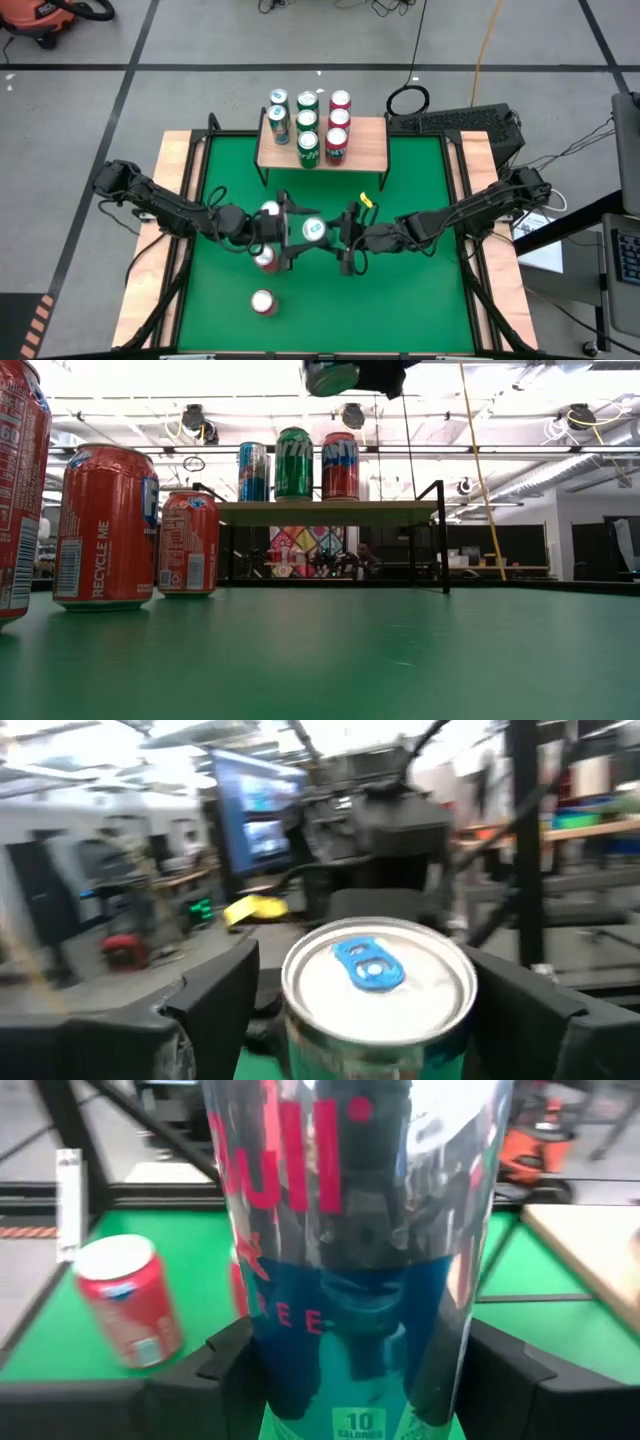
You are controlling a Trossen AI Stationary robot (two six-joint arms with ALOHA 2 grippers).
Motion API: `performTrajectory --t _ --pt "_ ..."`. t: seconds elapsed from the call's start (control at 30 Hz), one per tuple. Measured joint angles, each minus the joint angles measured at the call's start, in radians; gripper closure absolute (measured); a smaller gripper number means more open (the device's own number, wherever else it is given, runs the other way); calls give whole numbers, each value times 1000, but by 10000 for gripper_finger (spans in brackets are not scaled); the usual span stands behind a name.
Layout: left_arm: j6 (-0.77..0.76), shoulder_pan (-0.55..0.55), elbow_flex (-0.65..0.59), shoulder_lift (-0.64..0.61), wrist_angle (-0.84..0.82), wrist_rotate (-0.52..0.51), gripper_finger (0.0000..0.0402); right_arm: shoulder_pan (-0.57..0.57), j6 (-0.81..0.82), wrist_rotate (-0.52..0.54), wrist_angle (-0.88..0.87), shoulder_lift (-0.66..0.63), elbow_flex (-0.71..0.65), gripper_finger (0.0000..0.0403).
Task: Place canned beverage on shelf
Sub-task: Put the blue soda can on the shelf aligned with the other blue soda can
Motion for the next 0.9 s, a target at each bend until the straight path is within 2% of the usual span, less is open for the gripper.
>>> performTrajectory --t 0.17,0.5,0.7,0.9 --pt "-23 -5 0 0 -1 -38 82 0 23 115 3 0 0 169" --pt "-63 -5 0 0 34 -118 94 0 21 241 6 0 0 168" --pt "-64 -4 0 0 57 -128 115 0 44 248 6 0 0 169" --pt "-63 -4 0 0 44 -129 119 0 52 247 5 0 0 168"
